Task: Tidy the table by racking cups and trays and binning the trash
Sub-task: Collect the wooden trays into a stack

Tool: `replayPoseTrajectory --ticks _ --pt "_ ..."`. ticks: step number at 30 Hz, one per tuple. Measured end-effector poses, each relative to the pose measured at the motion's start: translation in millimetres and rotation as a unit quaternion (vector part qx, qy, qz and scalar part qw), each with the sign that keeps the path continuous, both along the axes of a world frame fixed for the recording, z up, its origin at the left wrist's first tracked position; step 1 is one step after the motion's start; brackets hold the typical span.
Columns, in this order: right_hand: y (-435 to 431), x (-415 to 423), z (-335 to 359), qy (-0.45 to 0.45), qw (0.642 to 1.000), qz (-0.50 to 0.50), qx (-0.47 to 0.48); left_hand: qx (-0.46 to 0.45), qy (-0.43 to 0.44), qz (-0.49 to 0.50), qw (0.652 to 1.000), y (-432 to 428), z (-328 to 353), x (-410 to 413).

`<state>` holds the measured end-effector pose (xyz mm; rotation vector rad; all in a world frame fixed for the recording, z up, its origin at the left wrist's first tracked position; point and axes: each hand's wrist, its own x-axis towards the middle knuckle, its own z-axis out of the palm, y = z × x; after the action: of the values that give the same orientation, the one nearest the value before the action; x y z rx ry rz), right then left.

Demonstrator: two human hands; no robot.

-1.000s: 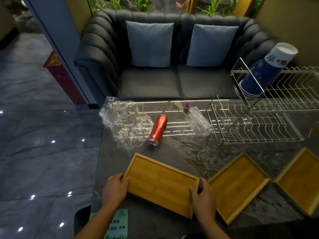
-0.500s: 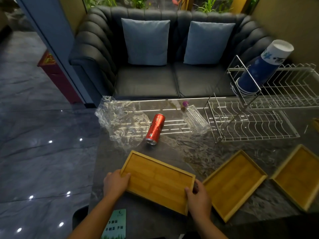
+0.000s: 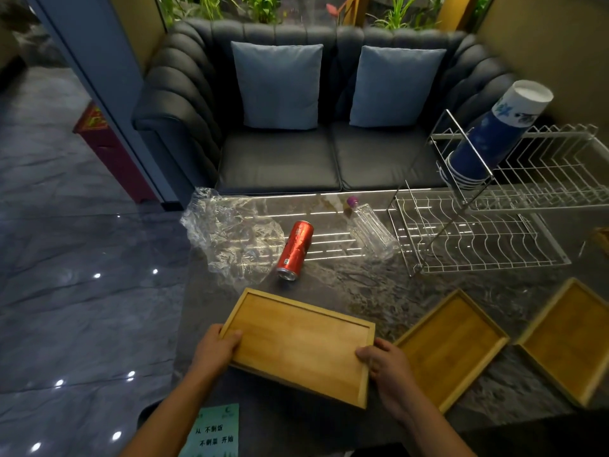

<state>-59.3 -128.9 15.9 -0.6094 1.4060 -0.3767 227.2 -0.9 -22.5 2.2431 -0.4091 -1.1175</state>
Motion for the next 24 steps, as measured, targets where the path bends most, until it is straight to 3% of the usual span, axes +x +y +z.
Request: replayPoseTrajectory --ticks 4,10,13,16,20,24 --pt "-10 -4 23 -0.055 0.998 0.006 -0.017 -0.080 0.041 0.036 0.995 -16 6 -12" --pt "-14 -10 54 -0.021 0.965 0.001 -0.261 -0.136 0.113 0.106 0.979 -52 19 -34" --pt "-9 -15 68 0.081 0.898 0.074 -0.425 -0.156 0.159 0.131 0.966 -64 39 -57" --pt "-4 -22 74 0.173 0.803 0.147 -0.551 -0.228 0.293 0.176 0.912 -71 71 -86" --pt "-4 -35 81 0.154 0.737 0.182 -0.633 -0.266 0.400 0.192 0.856 -76 119 -122" --pt "-9 -53 81 0.105 0.697 0.236 -0.669 -0.246 0.387 0.229 0.858 -73 145 -150"
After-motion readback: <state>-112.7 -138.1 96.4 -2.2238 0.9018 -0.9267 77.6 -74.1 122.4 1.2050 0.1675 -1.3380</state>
